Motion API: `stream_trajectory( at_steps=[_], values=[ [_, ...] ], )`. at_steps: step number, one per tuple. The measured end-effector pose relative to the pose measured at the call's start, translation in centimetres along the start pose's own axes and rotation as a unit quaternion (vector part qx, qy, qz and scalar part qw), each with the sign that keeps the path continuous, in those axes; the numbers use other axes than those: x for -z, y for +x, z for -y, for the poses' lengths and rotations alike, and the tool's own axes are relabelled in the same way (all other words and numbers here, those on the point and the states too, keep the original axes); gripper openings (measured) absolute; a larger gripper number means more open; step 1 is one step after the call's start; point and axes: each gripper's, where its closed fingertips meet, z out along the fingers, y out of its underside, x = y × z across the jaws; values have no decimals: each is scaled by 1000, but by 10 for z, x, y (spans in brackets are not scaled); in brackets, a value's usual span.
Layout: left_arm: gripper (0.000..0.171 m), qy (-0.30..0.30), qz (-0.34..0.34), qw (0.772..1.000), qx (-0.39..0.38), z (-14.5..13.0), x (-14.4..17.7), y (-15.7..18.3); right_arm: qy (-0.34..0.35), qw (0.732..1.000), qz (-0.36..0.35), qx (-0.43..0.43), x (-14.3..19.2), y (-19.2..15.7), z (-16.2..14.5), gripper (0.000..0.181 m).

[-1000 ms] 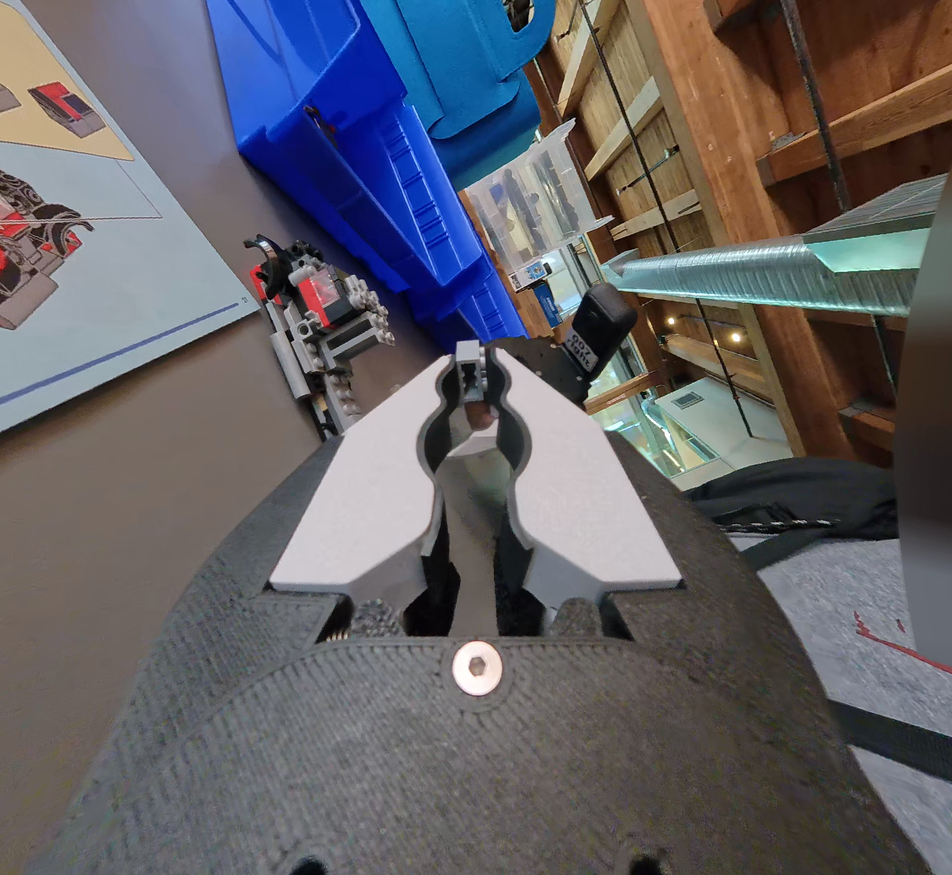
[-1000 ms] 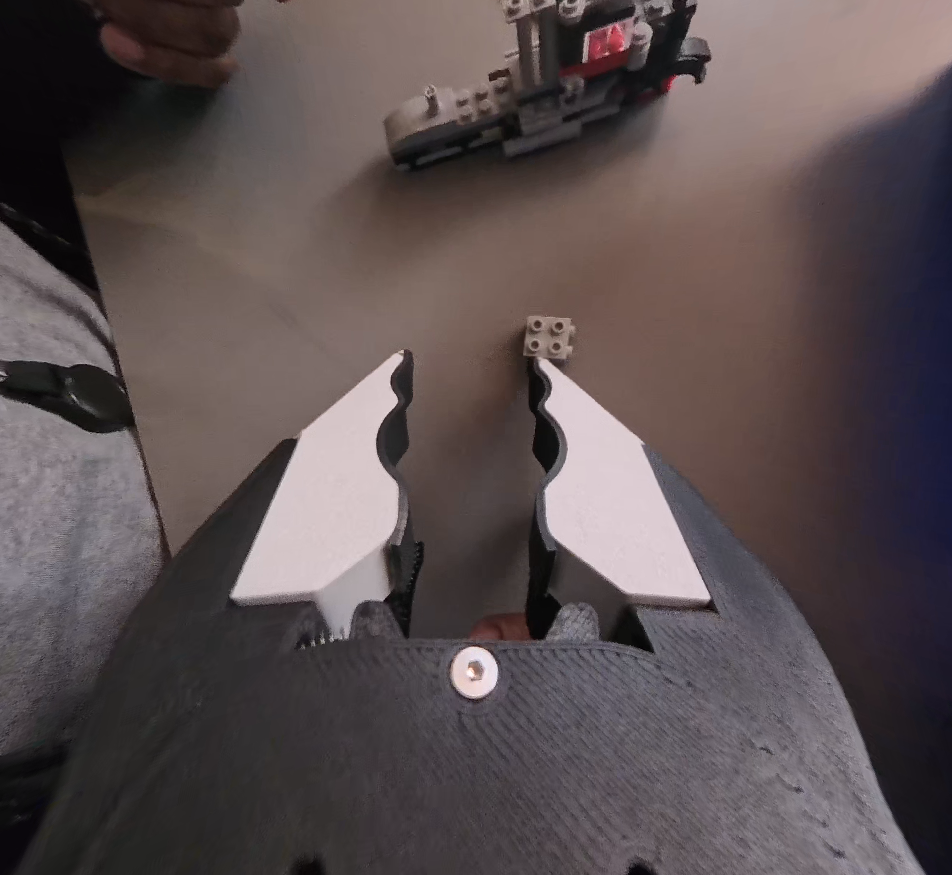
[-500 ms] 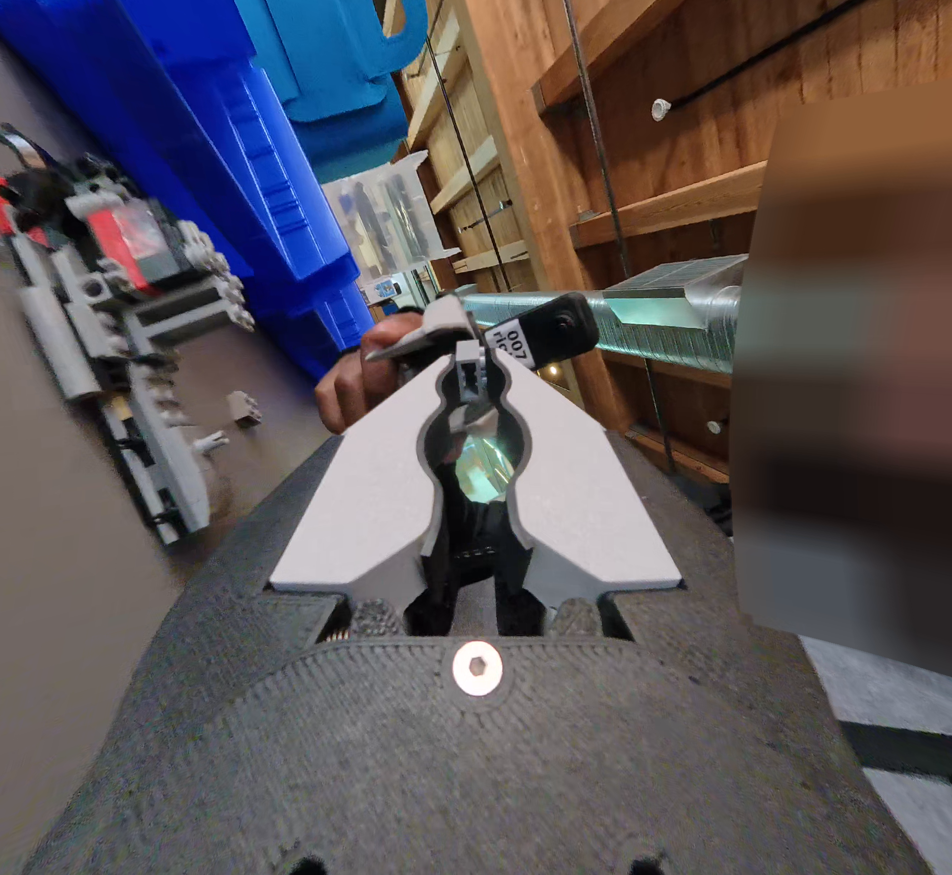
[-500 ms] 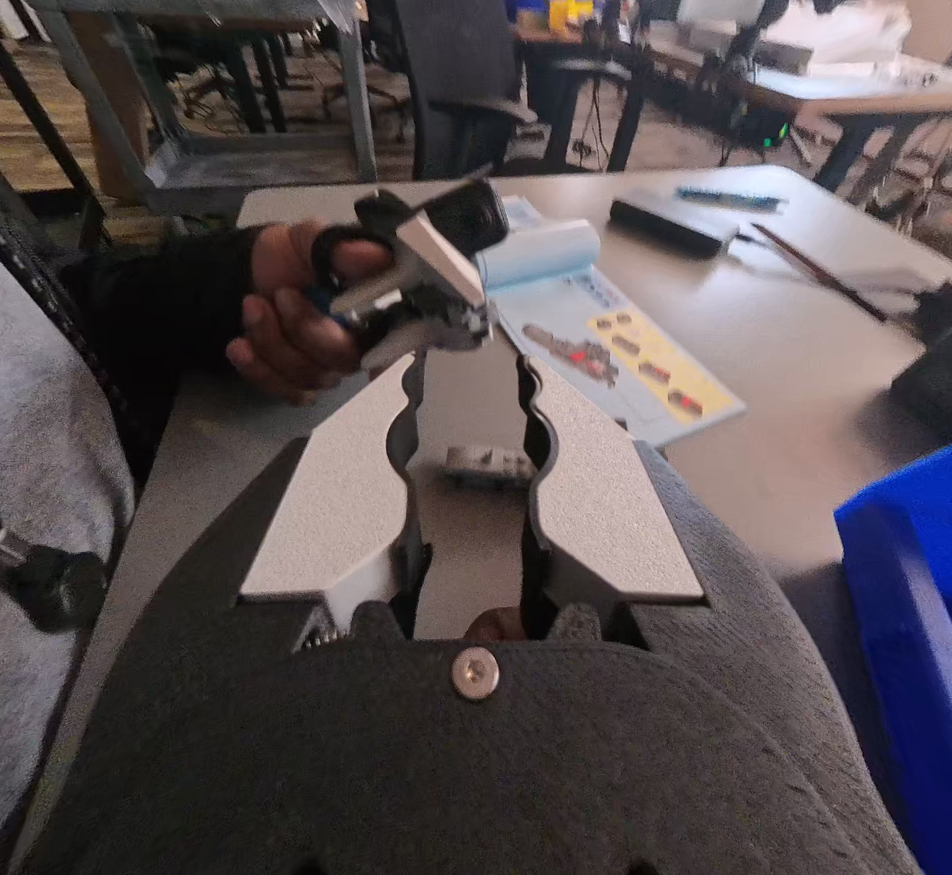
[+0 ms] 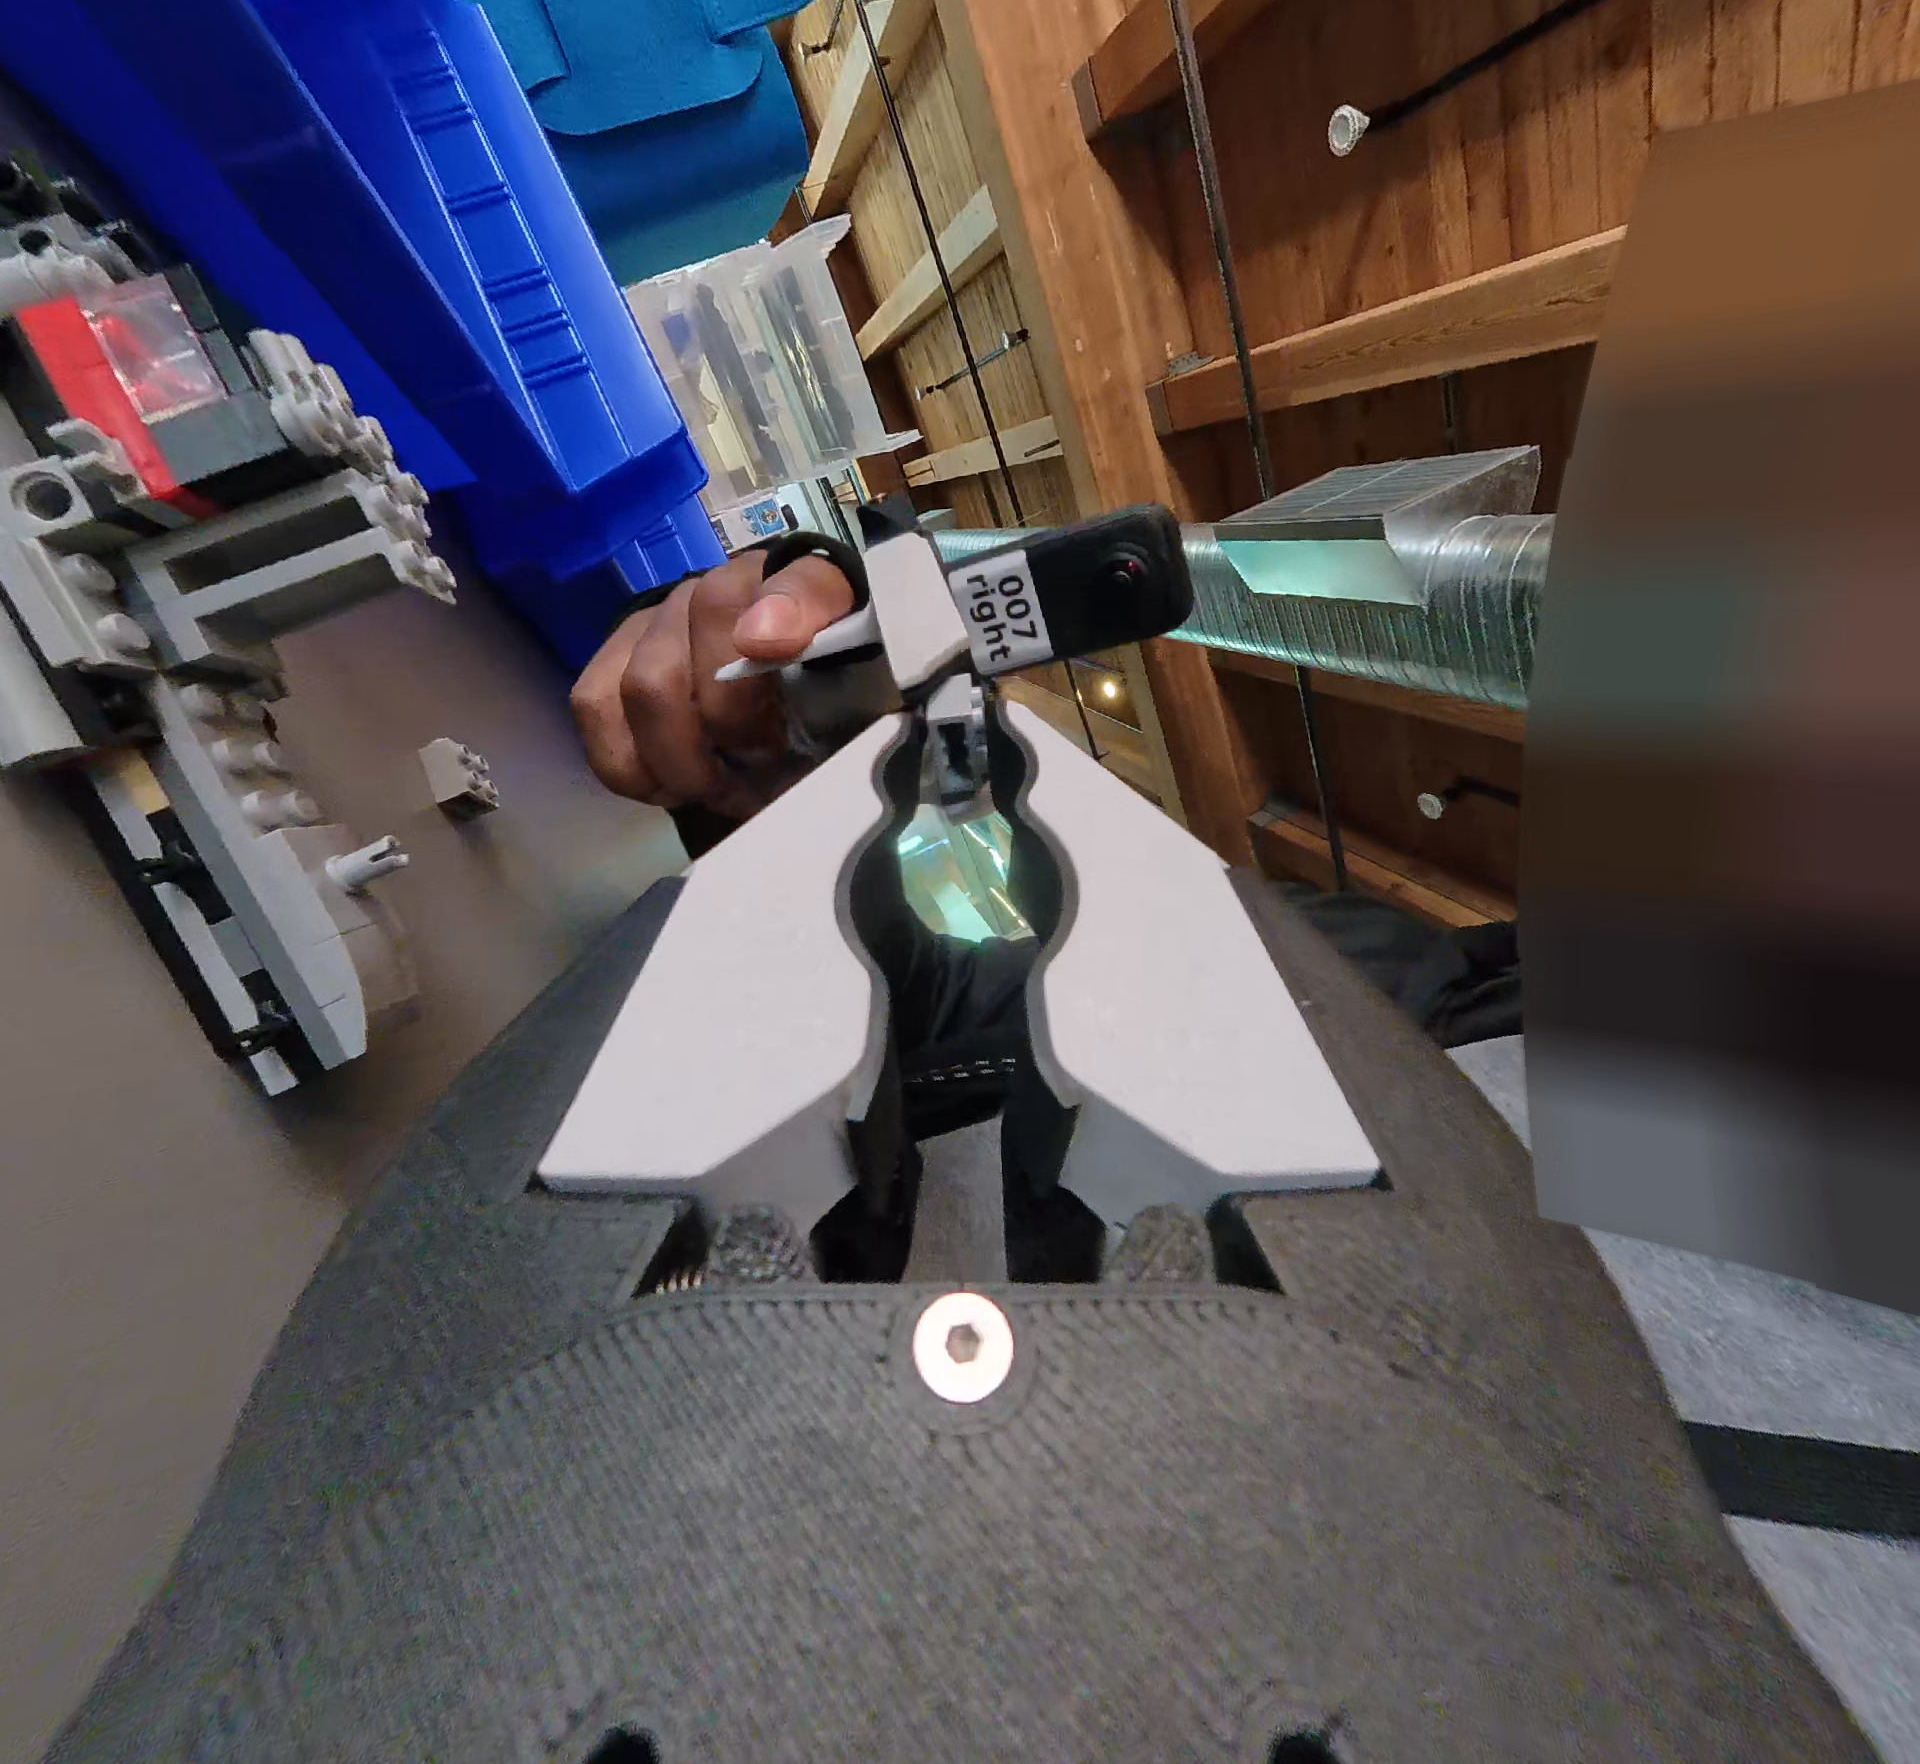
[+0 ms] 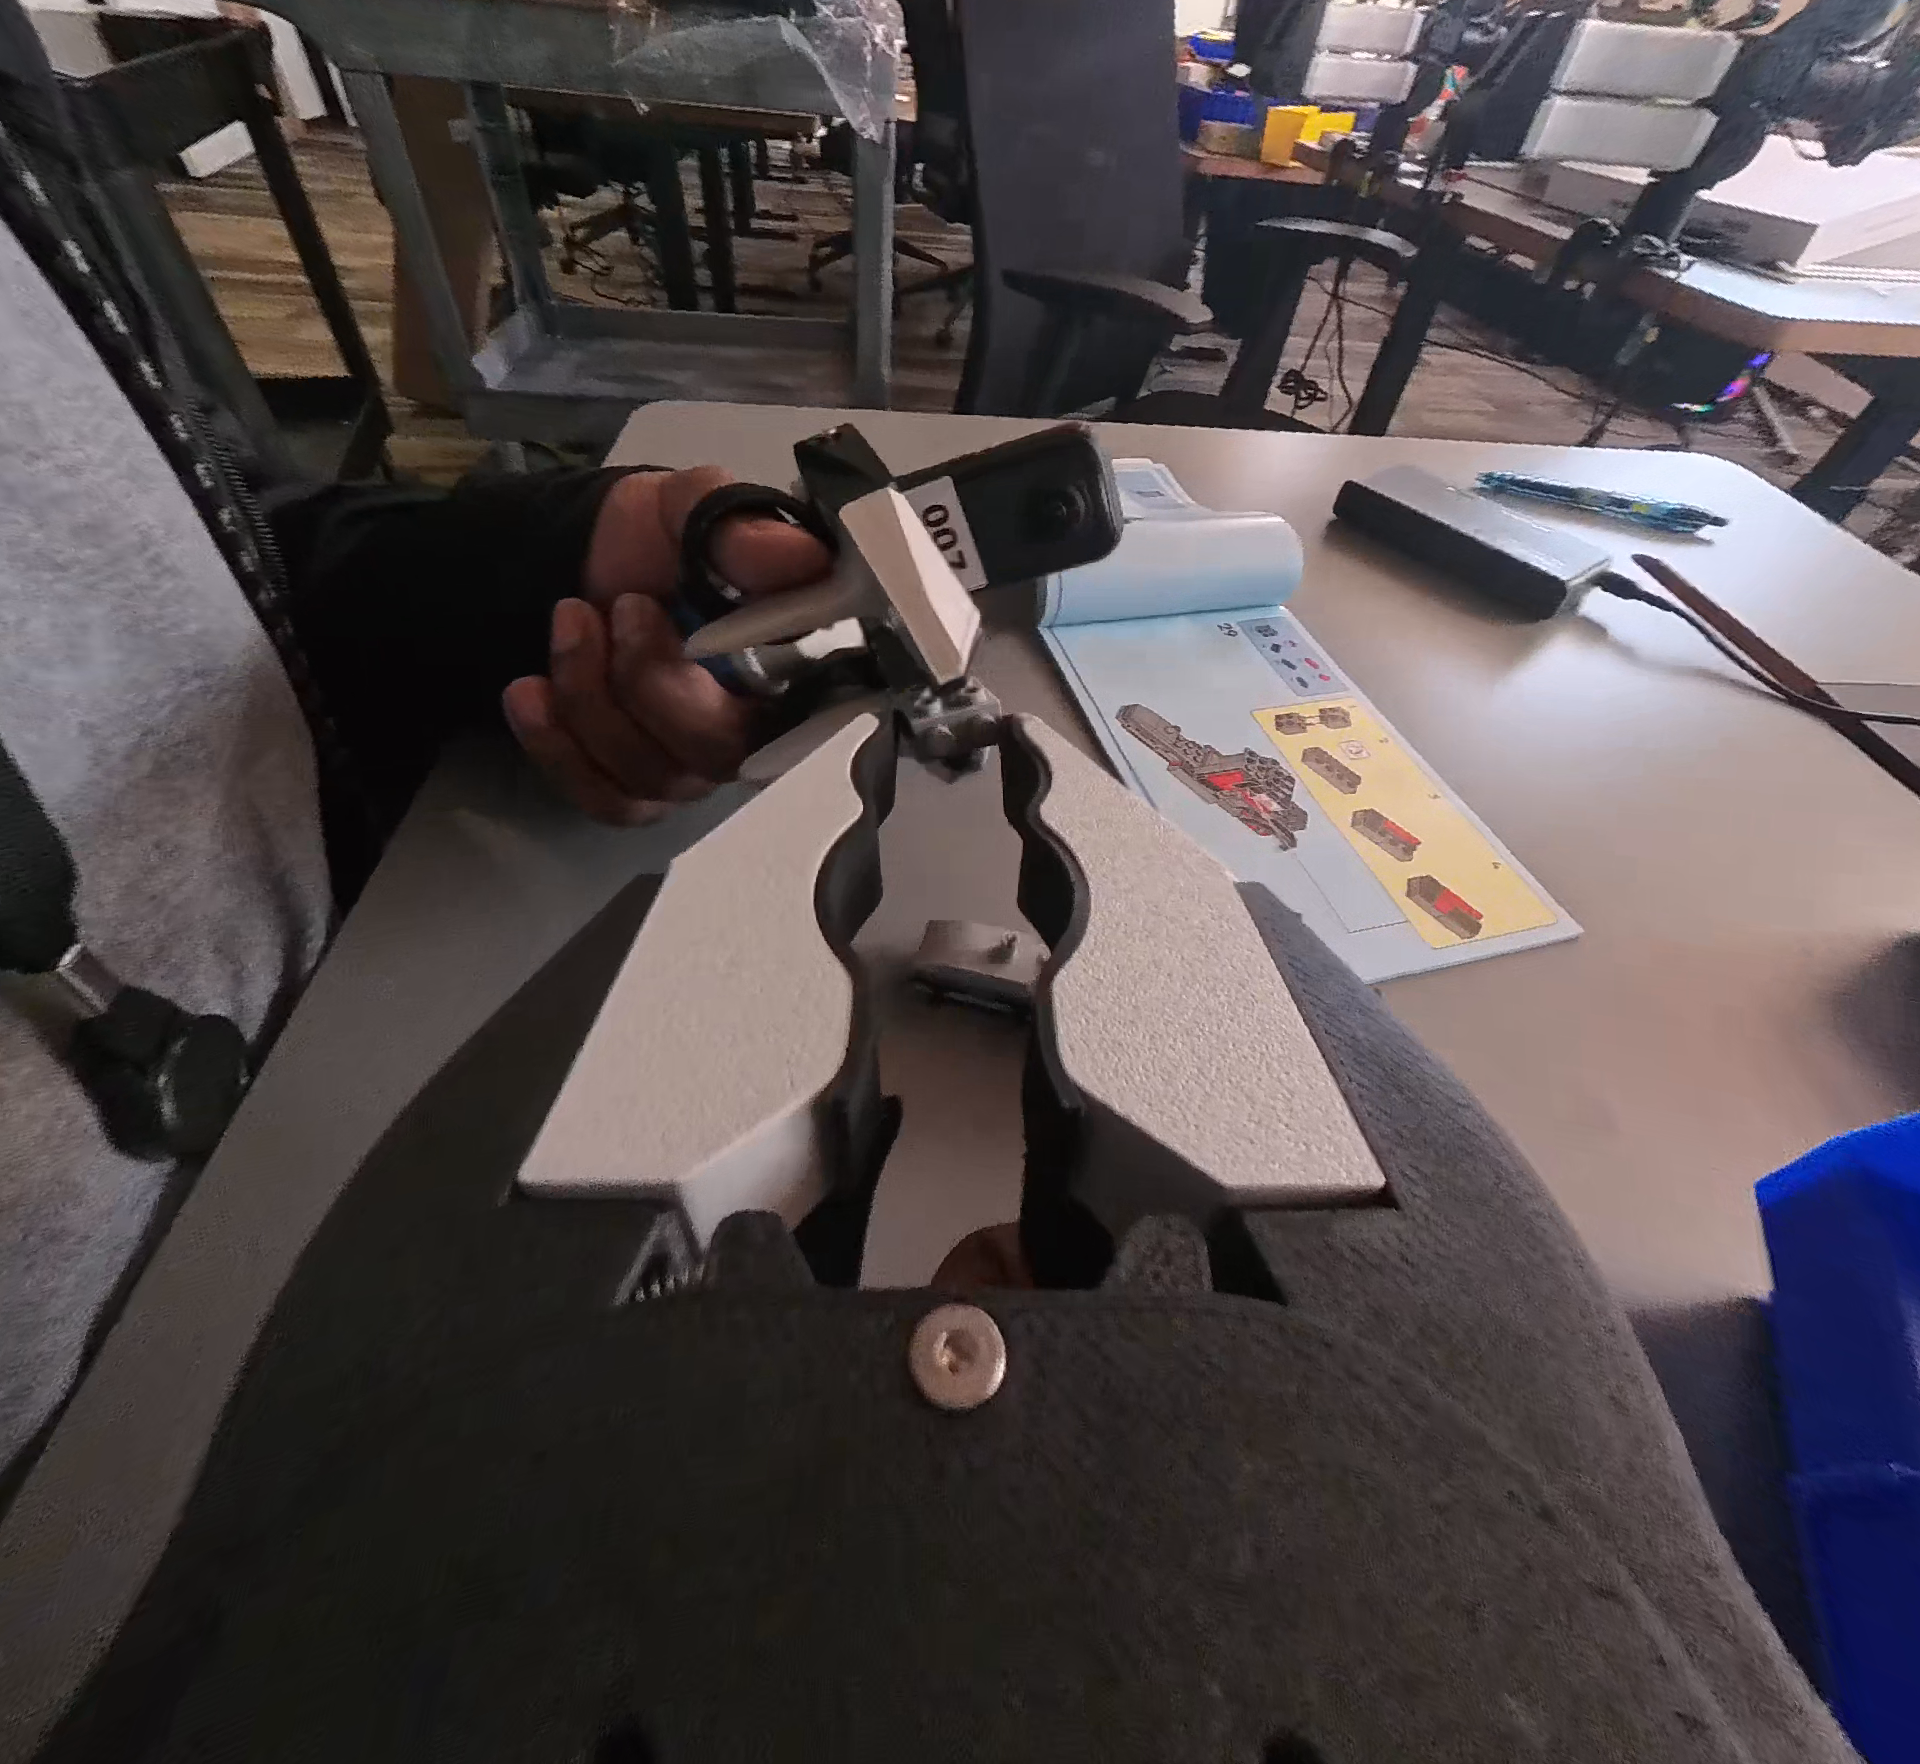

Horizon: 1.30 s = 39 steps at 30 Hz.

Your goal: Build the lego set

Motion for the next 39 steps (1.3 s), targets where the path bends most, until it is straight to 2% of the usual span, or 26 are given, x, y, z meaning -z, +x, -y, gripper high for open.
stream_trajectory(
  at_steps=[9, 15, 18, 21, 24, 28, 34, 39],
  values=[
    [11, -34, 0, 999, -6, -12, -3, 1, -41, 994, 99, 9, 9, -11, -3, 21],
    [10, -38, -3, 999, -10, -14, -4, 2, -49, 990, 133, 9, 10, -13, -2, 21],
    [10, -21, -3, 1000, -16, -8, -2, 3, -51, 994, 102, 2, 9, -7, -4, 26],
    [10, -4, 18, 999, -27, -1, 3, -1, -72, 996, 54, -15, 22, -1, -14, 35],
    [10, 6, 55, 997, -47, 3, 7, -7, -132, 990, -12, -48, 50, 6, -41, 36],
    [10, 12, 85, 995, -48, 3, 4, -16, -220, 965, -96, -103, 84, 17, -88, 35],
    [11, -2, 122, 992, -37, -12, -7, -30, -267, 946, -109, -145, 87, 16, -121, 34],
    [11, -10, 146, 988, -47, -17, -9, -36, -287, 944, -89, -136, 77, 13, -130, 25]
  ],
)
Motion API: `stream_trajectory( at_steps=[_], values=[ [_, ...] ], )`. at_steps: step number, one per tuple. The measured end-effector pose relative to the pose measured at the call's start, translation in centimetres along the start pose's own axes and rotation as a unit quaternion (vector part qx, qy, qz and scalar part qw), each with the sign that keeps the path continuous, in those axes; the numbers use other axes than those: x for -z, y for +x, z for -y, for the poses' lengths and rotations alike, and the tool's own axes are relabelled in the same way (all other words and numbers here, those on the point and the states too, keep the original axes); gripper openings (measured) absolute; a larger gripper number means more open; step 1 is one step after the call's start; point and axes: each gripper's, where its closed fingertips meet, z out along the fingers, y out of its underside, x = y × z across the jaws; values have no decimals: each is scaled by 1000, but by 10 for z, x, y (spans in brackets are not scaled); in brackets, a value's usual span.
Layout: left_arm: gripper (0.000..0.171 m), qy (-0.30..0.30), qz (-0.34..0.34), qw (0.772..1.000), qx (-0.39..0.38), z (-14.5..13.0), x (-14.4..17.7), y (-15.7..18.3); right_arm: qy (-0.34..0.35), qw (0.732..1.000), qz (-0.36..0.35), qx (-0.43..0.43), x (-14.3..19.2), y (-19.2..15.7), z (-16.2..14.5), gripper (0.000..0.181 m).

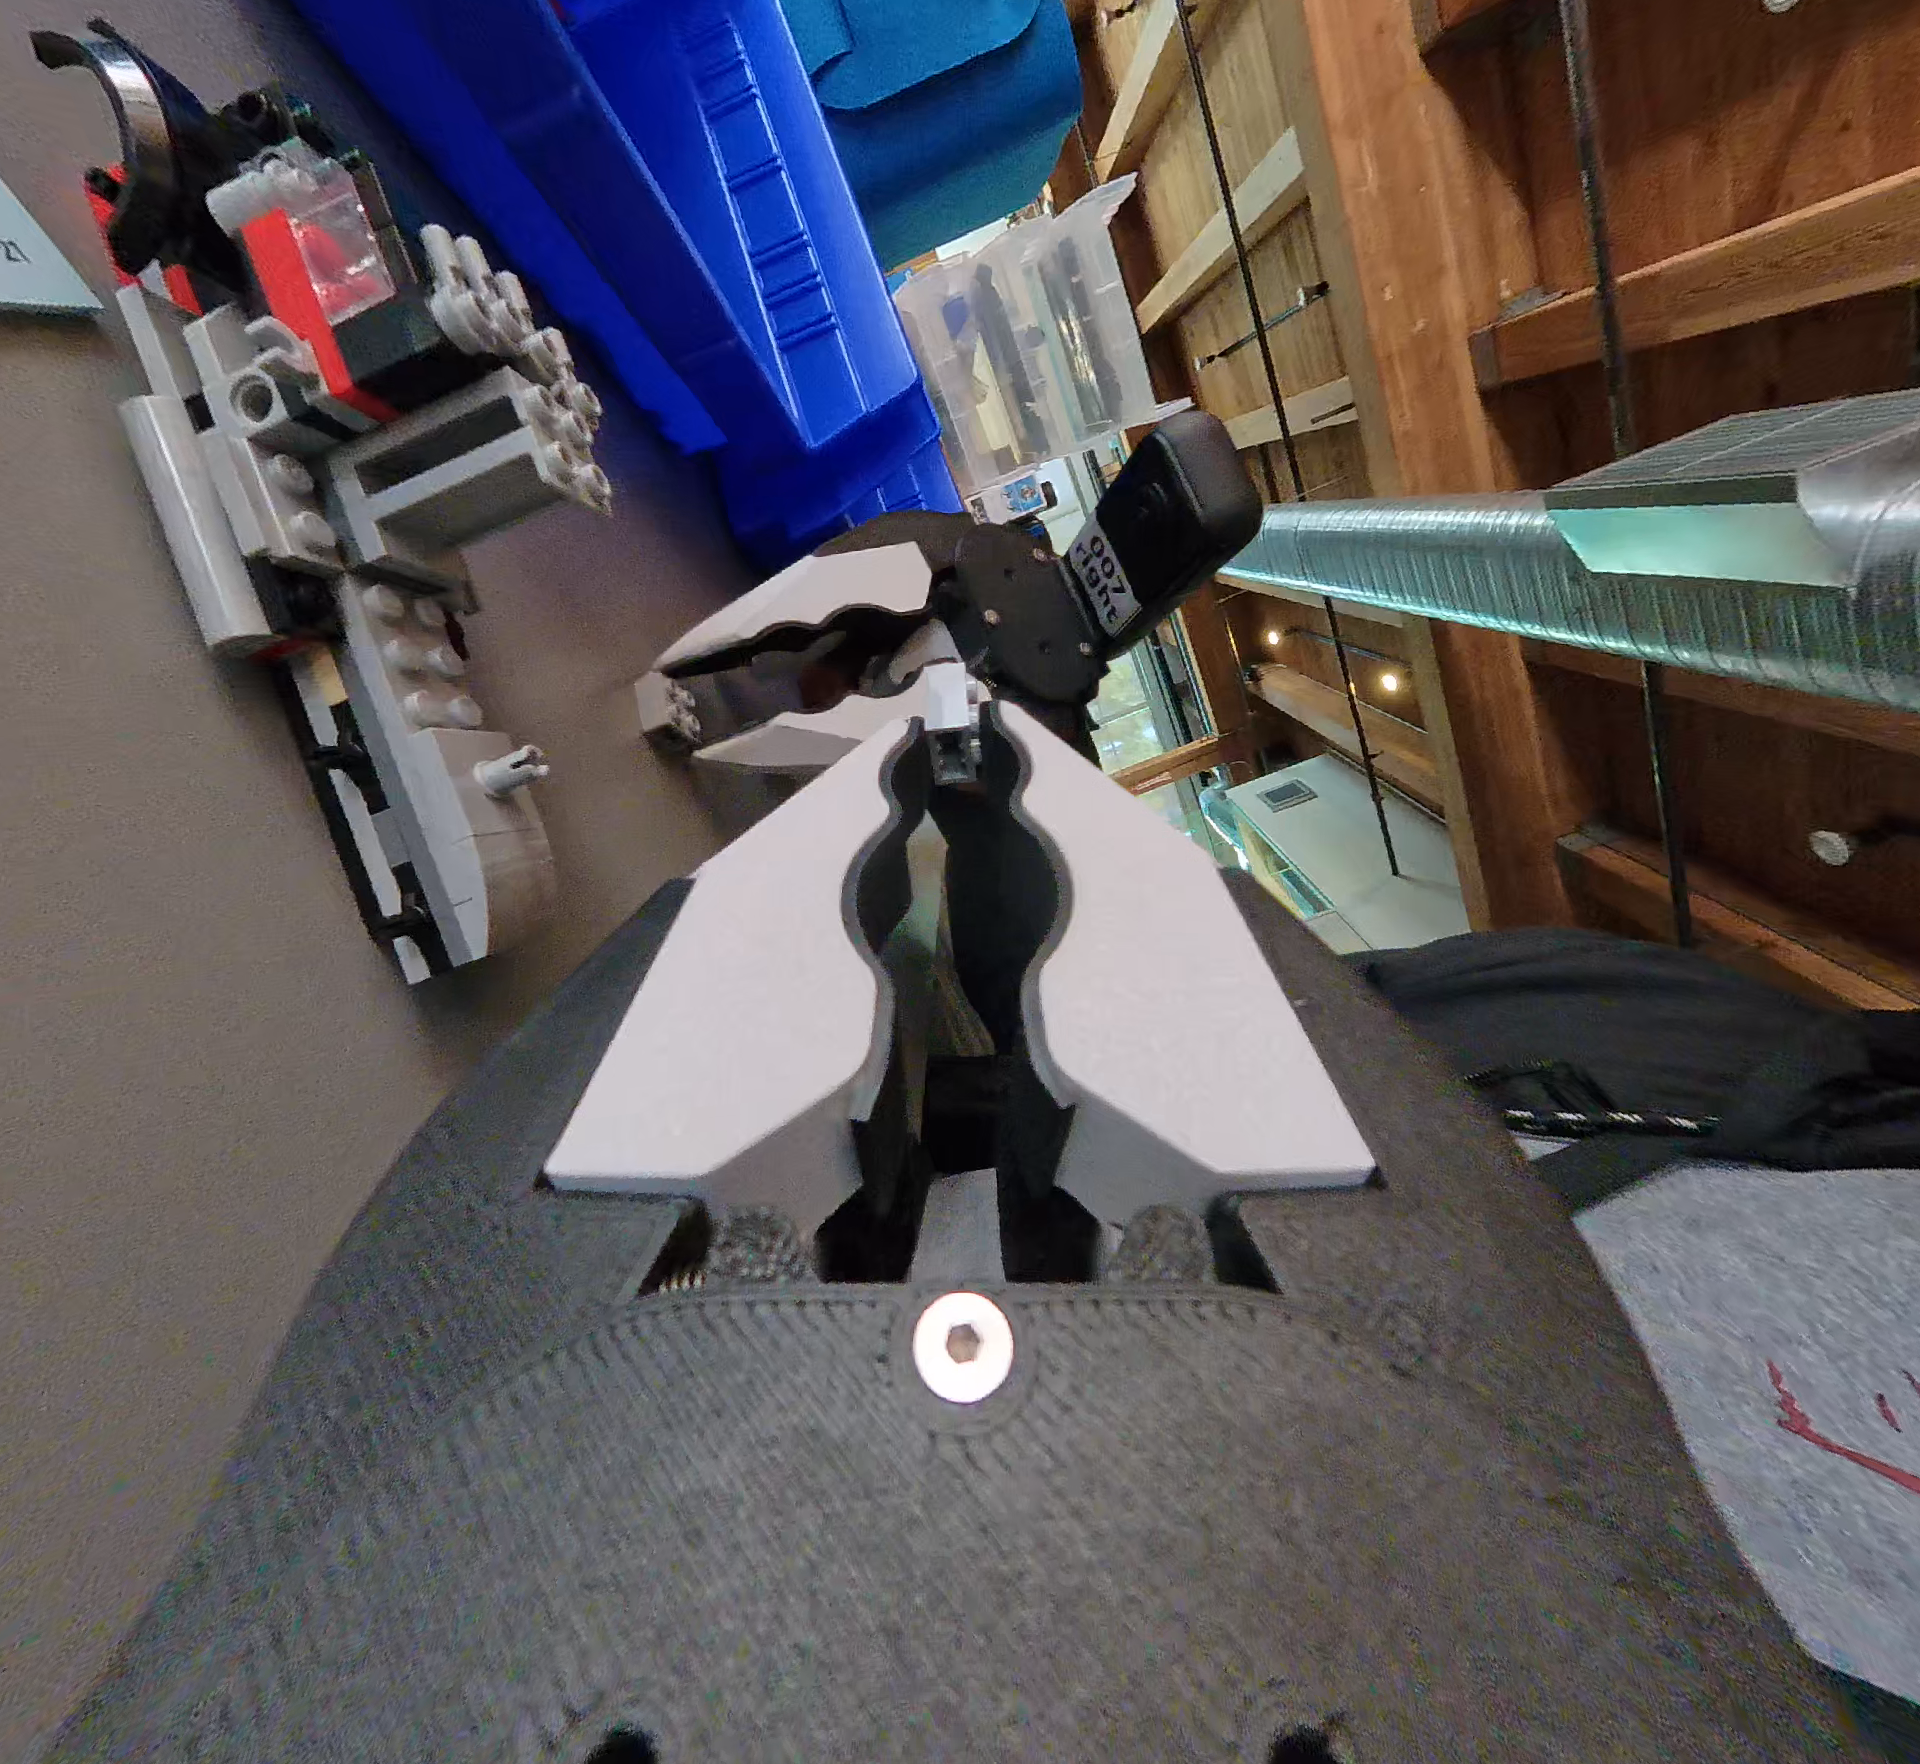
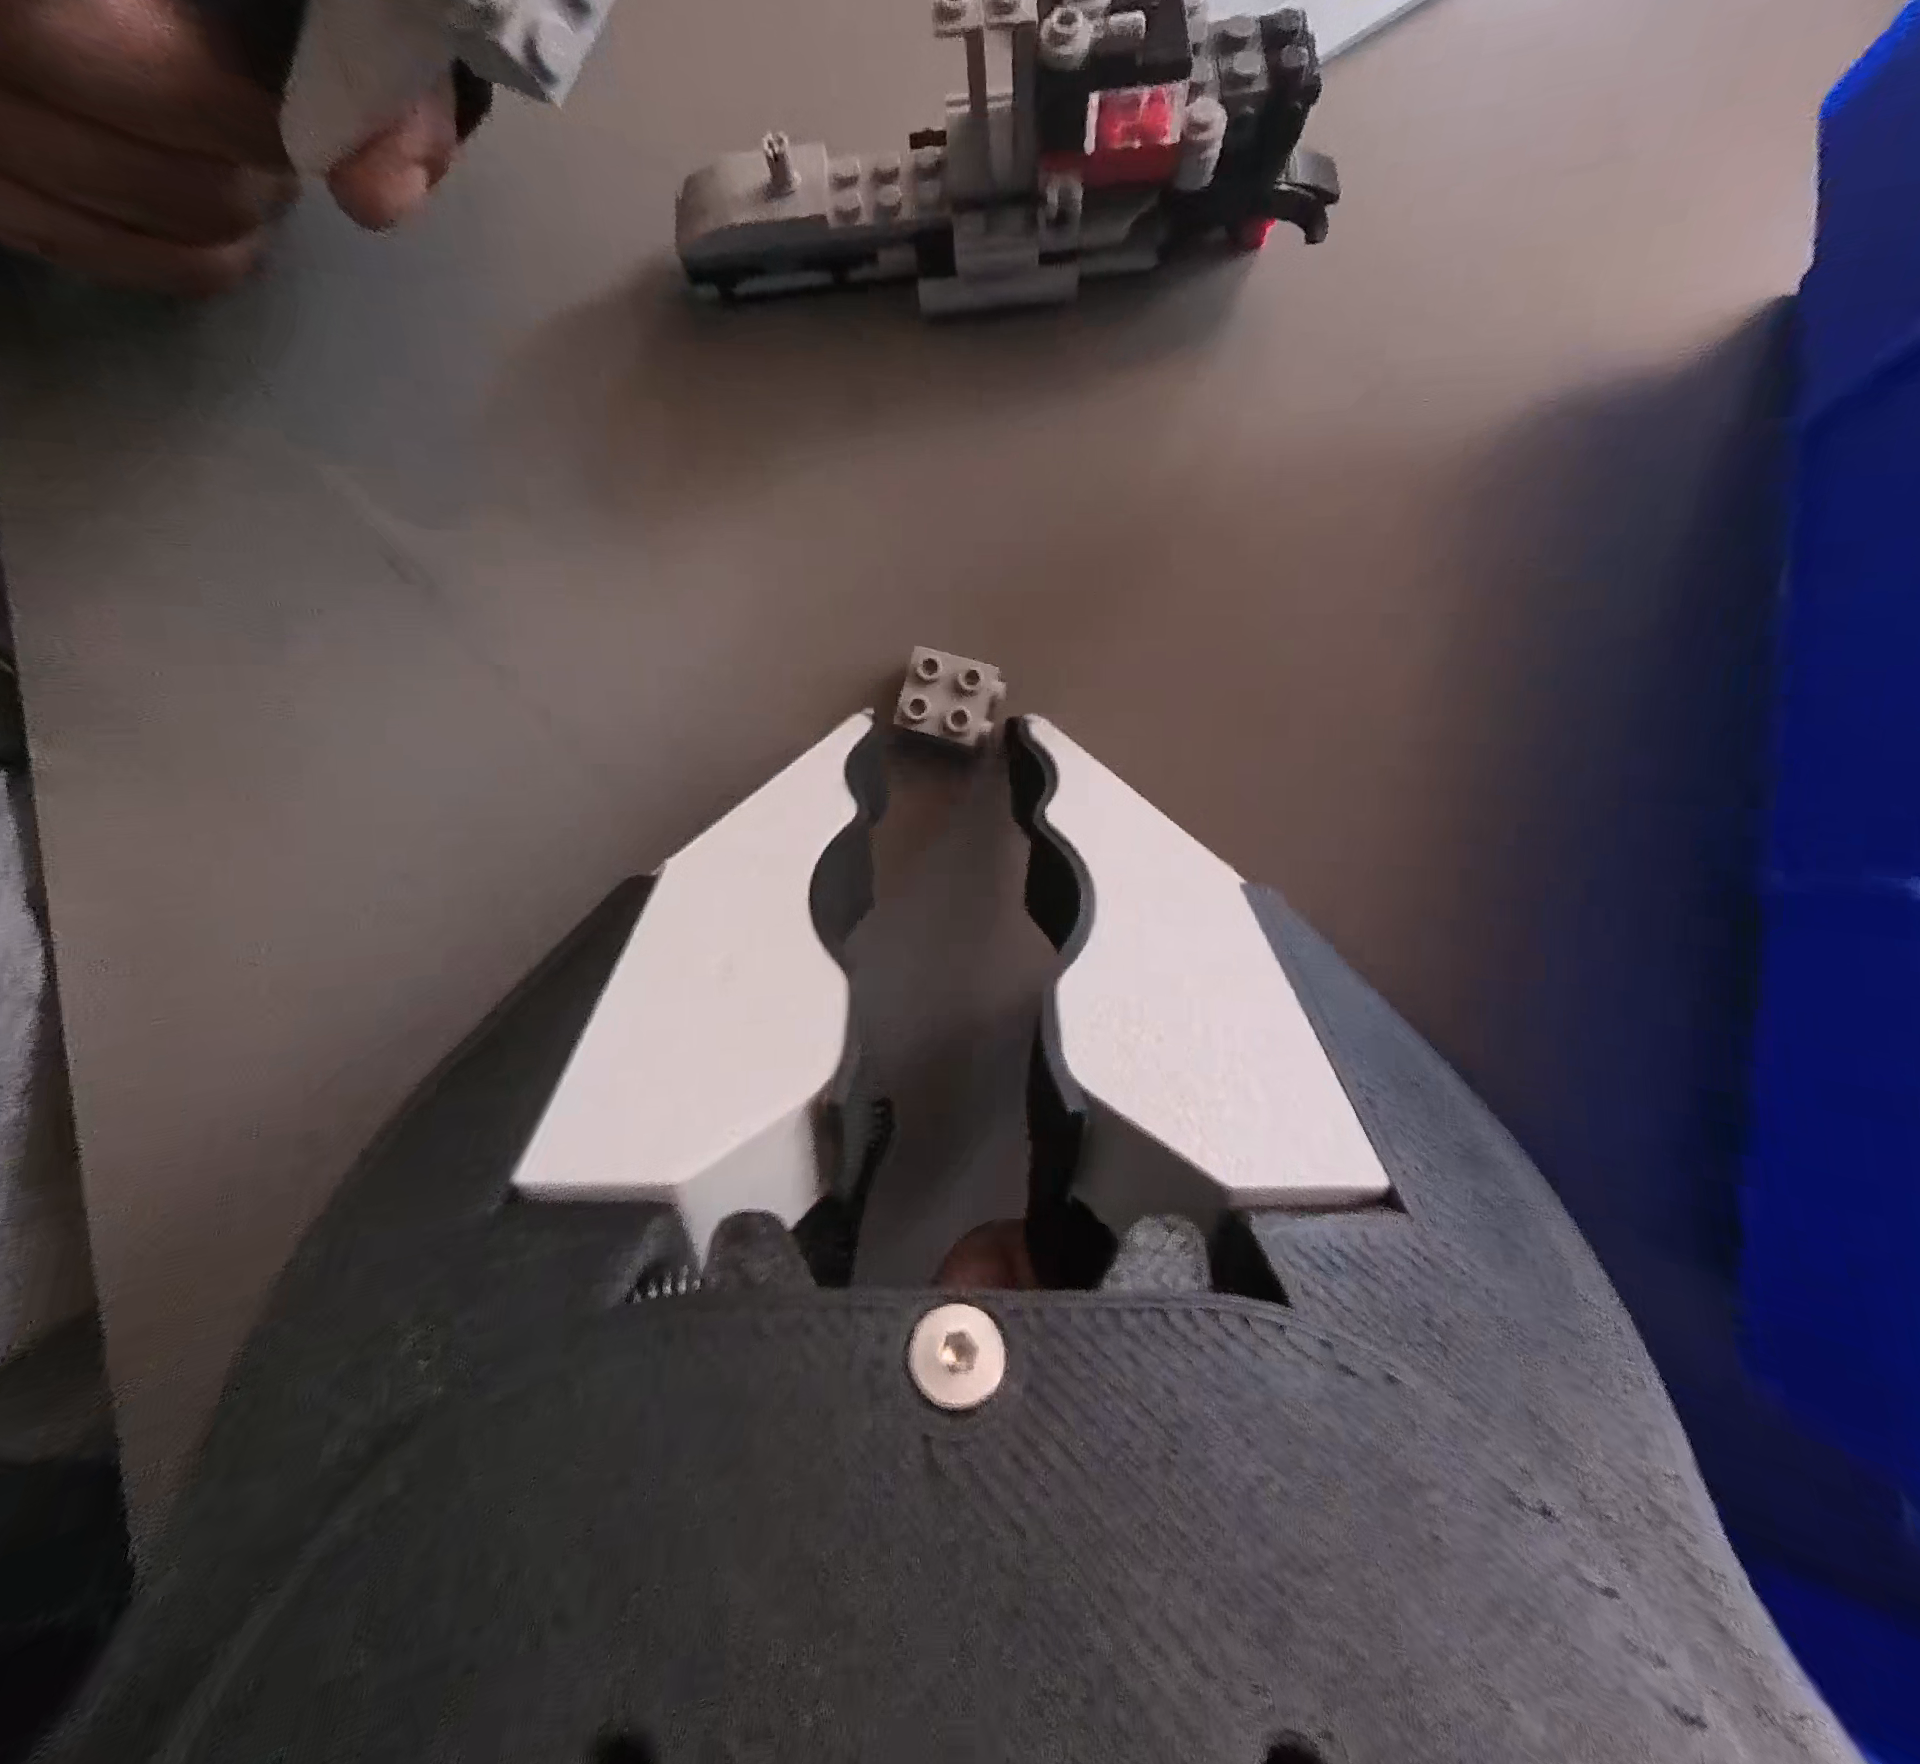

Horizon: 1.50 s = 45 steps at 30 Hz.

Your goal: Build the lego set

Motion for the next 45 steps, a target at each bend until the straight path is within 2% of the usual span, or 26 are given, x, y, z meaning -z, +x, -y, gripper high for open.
stream_trajectory(
  at_steps=[5, 11, 17, 22, 27, 37, 45],
  values=[
    [10, 4, 3, 1000, -1, 2, 2, -1, 0, 1000, 8, -25, -7, -9, 9, 22],
    [10, -2, 0, 1000, 2, 1, 2, -1, 19, 1000, 11, 16, -1, 0, 11, 42],
    [10, -3, -1, 1000, 2, 1, 3, -1, -1, 994, 32, 104, -8, 0, 9, 31],
    [10, 3, -2, 1000, 5, 5, 7, -2, -1, 991, 54, 120, -17, -6, 15, 31],
    [11, -5, -5, 1000, 8, 4, 5, -2, 3, 990, 57, 131, -18, -6, 19, 20],
    [10, -27, -1, 1000, -1, -3, 1, -2, 67, 963, 72, 251, 15, -32, 75, 18],
    [10, -33, 2, 999, -7, -5, 0, -2, 46, 941, 72, 328, 18, -39, 87, 18]
  ],
)
